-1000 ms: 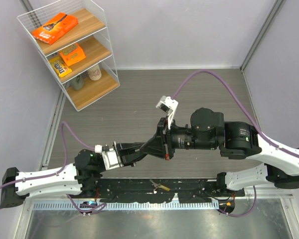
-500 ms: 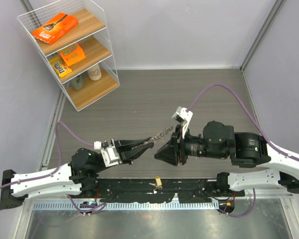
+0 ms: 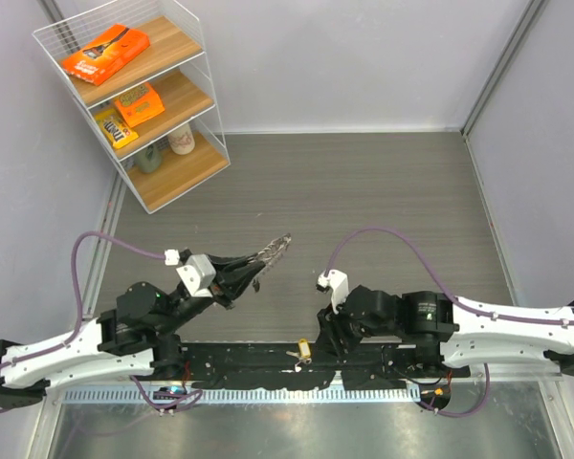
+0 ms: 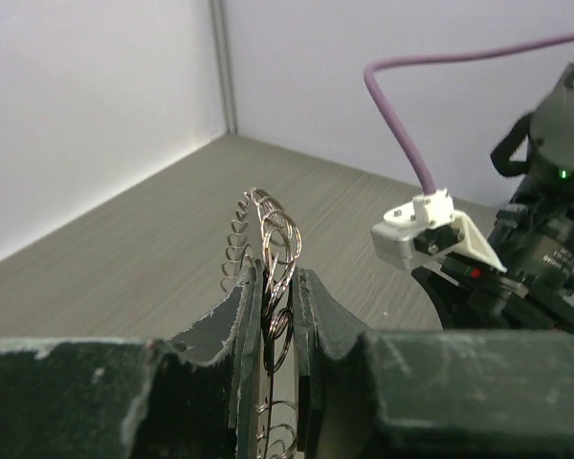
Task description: Put the keys on the keyring
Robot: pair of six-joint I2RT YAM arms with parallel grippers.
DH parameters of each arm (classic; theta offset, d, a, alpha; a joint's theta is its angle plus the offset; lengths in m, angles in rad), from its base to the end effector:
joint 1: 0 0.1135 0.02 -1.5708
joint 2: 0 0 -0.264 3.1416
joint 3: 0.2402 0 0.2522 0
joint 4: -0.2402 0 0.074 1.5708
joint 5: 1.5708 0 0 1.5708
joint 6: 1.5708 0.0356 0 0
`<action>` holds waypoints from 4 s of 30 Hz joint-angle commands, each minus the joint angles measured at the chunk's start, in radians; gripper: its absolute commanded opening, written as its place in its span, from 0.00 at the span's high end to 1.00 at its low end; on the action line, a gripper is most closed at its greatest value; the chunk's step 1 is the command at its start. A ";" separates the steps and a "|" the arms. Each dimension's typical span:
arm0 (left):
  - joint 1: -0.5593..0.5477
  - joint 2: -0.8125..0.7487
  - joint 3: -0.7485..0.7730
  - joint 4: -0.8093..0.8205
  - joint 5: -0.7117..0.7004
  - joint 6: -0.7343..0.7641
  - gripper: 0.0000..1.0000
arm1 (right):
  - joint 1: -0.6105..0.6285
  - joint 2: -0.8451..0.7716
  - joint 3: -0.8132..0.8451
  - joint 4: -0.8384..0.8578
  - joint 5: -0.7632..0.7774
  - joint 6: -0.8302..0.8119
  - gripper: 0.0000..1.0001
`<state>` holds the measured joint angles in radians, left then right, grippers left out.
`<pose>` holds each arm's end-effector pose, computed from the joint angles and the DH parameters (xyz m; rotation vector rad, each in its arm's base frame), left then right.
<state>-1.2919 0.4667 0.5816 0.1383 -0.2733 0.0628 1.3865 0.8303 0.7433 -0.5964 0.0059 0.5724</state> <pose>0.0438 -0.1180 0.3471 0.6628 1.2086 -0.8583 0.0325 0.1731 0.2776 -0.9746 2.2694 0.9705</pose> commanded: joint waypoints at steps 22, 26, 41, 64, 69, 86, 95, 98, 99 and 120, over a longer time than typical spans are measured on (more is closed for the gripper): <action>-0.001 -0.138 0.047 -0.381 -0.093 -0.207 1.00 | 0.023 0.141 -0.464 0.661 -0.070 0.607 0.53; 0.000 -0.172 0.037 -0.387 -0.092 -0.207 1.00 | 0.028 0.148 -0.469 0.639 -0.044 0.630 0.53; 0.000 -0.203 0.043 -0.411 -0.083 -0.205 1.00 | 0.028 0.250 -0.501 0.715 0.034 0.695 0.57; -0.001 -0.218 0.032 -0.431 -0.083 -0.205 1.00 | 0.028 0.351 -0.509 0.790 0.062 0.710 0.92; 0.000 -0.211 0.034 -0.425 -0.075 -0.207 1.00 | 0.028 0.288 -0.435 0.634 0.094 0.615 0.94; 0.000 -0.125 0.084 -0.319 0.209 -0.181 1.00 | 0.028 0.016 -0.003 0.066 0.040 -0.011 0.94; 0.000 -0.062 0.109 -0.293 0.306 -0.207 1.00 | 0.029 0.038 0.133 -0.131 0.227 -0.040 0.94; 0.000 -0.072 0.109 -0.301 0.283 -0.224 1.00 | 0.025 0.049 0.081 -0.126 0.322 0.012 0.94; 0.000 -0.079 0.109 -0.302 0.249 -0.228 1.00 | 0.014 0.064 0.059 -0.117 0.341 0.030 0.95; -0.001 -0.068 0.107 -0.347 0.120 -0.199 1.00 | -0.279 0.283 -0.306 0.331 0.339 0.164 0.93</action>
<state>-1.2919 0.3962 0.6415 -0.2611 -0.1219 -0.1520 1.1328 1.0851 0.4137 -0.3149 0.2928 0.7422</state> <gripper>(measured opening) 0.200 0.063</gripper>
